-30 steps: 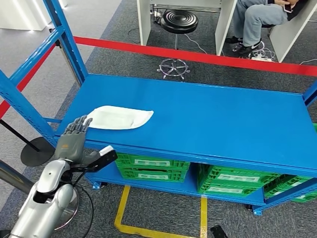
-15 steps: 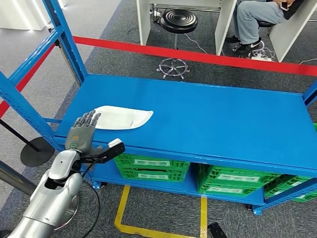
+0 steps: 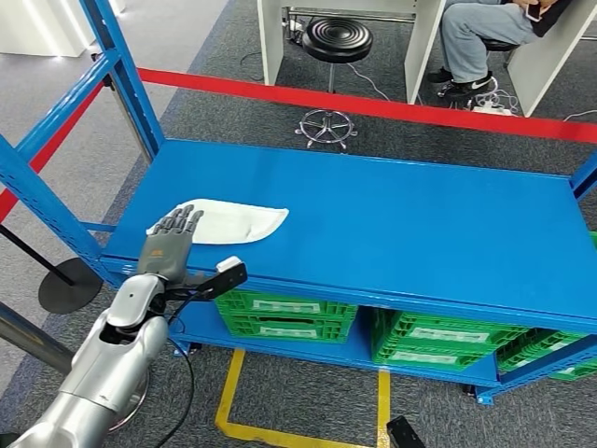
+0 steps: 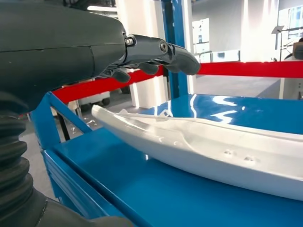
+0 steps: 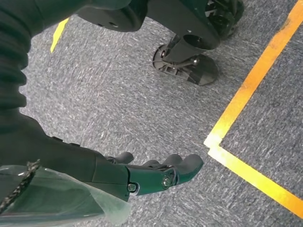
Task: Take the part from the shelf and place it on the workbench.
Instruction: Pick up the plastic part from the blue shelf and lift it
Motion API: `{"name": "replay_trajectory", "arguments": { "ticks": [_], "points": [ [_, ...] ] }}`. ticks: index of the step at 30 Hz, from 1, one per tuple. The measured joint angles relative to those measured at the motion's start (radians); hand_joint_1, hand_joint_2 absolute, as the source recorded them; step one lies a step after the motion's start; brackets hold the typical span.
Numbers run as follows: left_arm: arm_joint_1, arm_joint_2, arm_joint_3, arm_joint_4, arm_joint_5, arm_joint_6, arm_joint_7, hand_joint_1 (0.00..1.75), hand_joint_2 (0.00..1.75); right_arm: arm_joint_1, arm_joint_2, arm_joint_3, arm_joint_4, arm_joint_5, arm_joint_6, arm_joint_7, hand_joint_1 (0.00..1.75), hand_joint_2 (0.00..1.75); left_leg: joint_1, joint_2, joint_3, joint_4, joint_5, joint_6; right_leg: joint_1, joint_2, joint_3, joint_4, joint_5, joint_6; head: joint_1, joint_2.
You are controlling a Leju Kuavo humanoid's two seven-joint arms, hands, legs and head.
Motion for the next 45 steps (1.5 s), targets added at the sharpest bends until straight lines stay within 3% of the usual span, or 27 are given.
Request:
{"name": "replay_trajectory", "arguments": {
  "ticks": [12, 30, 45],
  "points": [
    [-0.074, -0.003, 0.008, 0.114, 0.007, 0.033, -0.003, 0.00, 1.75, -0.005, 0.008, 0.009, 0.000, 0.018, 0.007, 0.005, 0.00, 1.75, 0.000, 0.000, 0.000, 0.000, 0.000, 0.000, 0.000, 0.000, 0.000, 0.000, 0.000, 0.000, 0.000, 0.000],
    [-0.125, 0.065, 0.083, 0.243, 0.005, 0.059, -0.002, 0.00, 1.75, -0.005, 0.017, 0.009, -0.002, 0.028, 0.006, 0.005, 0.00, 1.75, 0.000, 0.000, -0.001, 0.000, 0.000, 0.000, 0.000, 0.000, 0.000, 0.000, 0.000, 0.000, 0.000, 0.000],
    [-0.172, 0.063, 0.062, 0.267, -0.044, 0.087, -0.087, 0.00, 1.75, -0.005, 0.023, 0.009, -0.010, 0.039, 0.012, -0.004, 0.00, 1.75, 0.000, 0.000, -0.001, 0.000, 0.001, 0.000, 0.000, 0.000, 0.000, 0.000, 0.000, 0.000, 0.000, 0.000]
  ]
}}
